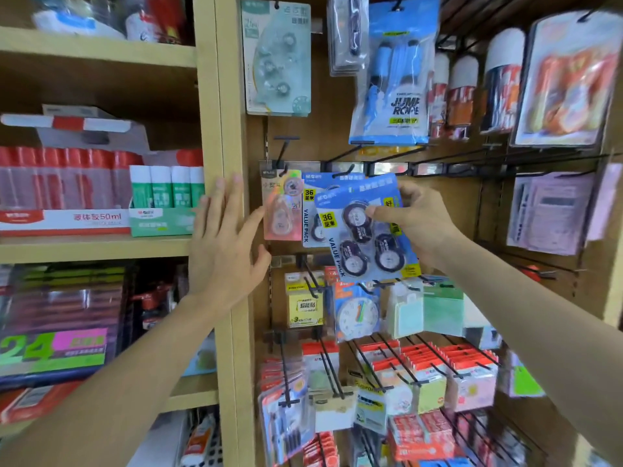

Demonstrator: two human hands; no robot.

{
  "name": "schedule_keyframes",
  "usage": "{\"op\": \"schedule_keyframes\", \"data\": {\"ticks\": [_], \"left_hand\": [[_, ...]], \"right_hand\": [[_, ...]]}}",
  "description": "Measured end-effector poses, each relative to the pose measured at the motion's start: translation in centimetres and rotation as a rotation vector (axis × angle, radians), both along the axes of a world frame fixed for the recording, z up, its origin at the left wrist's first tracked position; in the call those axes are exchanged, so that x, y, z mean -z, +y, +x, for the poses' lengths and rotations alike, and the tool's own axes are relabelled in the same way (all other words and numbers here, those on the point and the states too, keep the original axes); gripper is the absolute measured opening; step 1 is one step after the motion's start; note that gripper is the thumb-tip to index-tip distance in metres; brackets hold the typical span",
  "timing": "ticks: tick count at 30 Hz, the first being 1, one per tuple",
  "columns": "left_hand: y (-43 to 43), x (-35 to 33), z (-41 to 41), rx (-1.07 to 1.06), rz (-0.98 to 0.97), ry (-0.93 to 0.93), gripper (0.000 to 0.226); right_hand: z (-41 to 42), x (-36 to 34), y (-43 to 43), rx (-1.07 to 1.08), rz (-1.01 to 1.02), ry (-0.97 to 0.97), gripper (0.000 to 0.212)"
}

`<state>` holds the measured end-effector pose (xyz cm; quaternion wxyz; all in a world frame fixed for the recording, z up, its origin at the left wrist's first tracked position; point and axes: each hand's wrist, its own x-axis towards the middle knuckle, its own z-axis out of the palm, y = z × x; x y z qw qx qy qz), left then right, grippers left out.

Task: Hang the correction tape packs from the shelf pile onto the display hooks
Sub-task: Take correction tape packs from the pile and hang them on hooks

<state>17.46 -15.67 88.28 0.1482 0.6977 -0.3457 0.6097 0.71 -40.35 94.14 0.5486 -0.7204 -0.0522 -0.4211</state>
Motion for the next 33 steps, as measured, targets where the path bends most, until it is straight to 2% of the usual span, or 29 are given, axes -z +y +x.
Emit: {"op": "schedule_keyframes", "data": {"ticks": [4,7,16,20,28,31,33], "left_hand": [[-0.3,0.3,0.4,-0.033,-0.006,-0.003,0.062],[-0.3,0.6,0.7,-0.030,-0.019,-0.010,0.060],[-0.4,0.9,0.9,-0.007,-0.056,-0.022,0.058],[-0.5,1.2,0.8,0.012,-0.097,-0.037,0.059],[-0.4,1.6,0.8,0.079,-0.144,-0.072,0.051],[-0.4,1.6,0.8,0.098,-0.149,-0.070,0.050],[-0.4,1.6,0.8,0.098,-0.152,-0.067,0.050]], "right_hand": [[1.8,-0.5,-0.6,0.034,0.037,-0.019,0.019],[3.0,-1.2,-1.1,0.060,0.045,-0.019,0.024],[4.9,-2.1,-1.9,-0.030,0.100,-0.061,0.025],[5.0,-1.9,-1.9,-0.072,0.203,-0.099,0.020],[4.7,-1.5,-2.4,-0.041,0.231,-0.068,0.024],[4.7,-1.2,-2.5,-0.087,0.268,-0.054,0.021],[5.1,-1.1,-2.2,-0.098,0.302,-0.037,0.026]]}}
